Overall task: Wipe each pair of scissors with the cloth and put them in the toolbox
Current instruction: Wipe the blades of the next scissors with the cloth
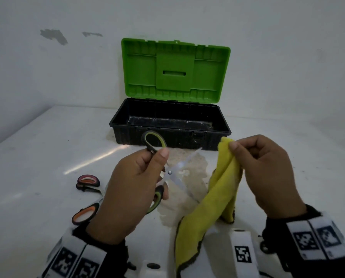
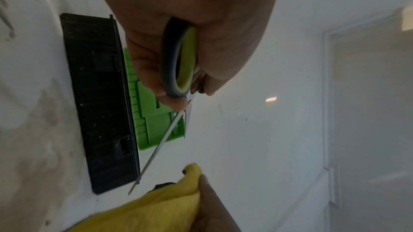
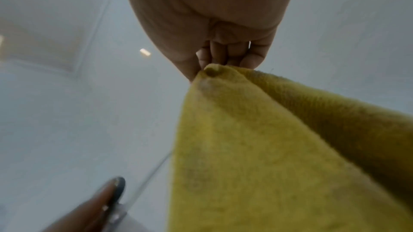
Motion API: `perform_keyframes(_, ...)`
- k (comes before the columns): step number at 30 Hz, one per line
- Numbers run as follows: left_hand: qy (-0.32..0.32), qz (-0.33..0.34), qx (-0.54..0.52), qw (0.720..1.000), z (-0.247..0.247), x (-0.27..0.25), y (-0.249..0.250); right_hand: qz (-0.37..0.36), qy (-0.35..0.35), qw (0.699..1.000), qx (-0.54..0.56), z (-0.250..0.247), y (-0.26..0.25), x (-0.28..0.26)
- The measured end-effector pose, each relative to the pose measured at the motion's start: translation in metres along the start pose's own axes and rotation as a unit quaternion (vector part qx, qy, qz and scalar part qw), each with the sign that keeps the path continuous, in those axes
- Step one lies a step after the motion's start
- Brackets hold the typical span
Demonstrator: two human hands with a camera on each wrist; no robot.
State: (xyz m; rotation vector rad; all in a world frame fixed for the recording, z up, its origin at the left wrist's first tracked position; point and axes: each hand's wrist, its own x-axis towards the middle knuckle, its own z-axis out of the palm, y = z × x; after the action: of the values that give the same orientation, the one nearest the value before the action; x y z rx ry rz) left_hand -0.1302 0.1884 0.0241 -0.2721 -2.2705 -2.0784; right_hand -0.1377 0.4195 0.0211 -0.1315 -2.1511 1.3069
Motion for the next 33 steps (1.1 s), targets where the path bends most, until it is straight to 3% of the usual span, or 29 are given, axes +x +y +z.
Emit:
perform_keyframes(2,0.027,0.039,0.044,0.998,-0.003,0.005,-0.002,0.022,-0.017,0.998,0.05,-0.006,-0.003,0.002)
perform_keyframes(5,0.035,0.076,0.094,0.992,-0.005,0.015,-0.006,0.062,-0.114,0.985,0.11,-0.013,-0.012,-0.002)
perform_keyframes(8,0.03,0.115,0.164,0.979,-0.003,0.02,-0.01,0.079,-0.191,0.973,0.101,-0.013,-0.019,-0.006)
perform_keyframes(13,0.016,0.225,0.282,0.933,0.003,0.019,-0.012,0.175,-0.285,0.939,0.086,0.002,-0.024,-0.019)
perform_keyframes(17,-0.036,0.279,0.349,0.894,0.006,0.02,-0.017,0.268,-0.328,0.894,0.147,0.013,-0.028,-0.027)
perform_keyframes(23,-0.011,0.313,0.337,0.888,0.003,0.022,-0.021,0.198,-0.304,0.925,0.112,0.018,-0.027,-0.029)
perform_keyframes(26,0.04,0.257,0.271,0.927,0.001,0.015,-0.018,0.187,-0.275,0.933,0.138,0.015,-0.023,-0.03)
perform_keyframes(29,0.087,0.067,0.129,0.986,-0.004,0.011,-0.015,0.164,-0.244,0.943,0.153,0.012,-0.021,-0.03)
perform_keyframes(31,0.035,-0.053,0.066,0.996,-0.007,0.011,-0.014,0.131,-0.236,0.953,0.14,0.011,-0.02,-0.031)
perform_keyframes(33,-0.031,-0.106,0.026,0.994,-0.007,0.009,-0.011,0.091,-0.237,0.961,0.108,0.011,-0.021,-0.034)
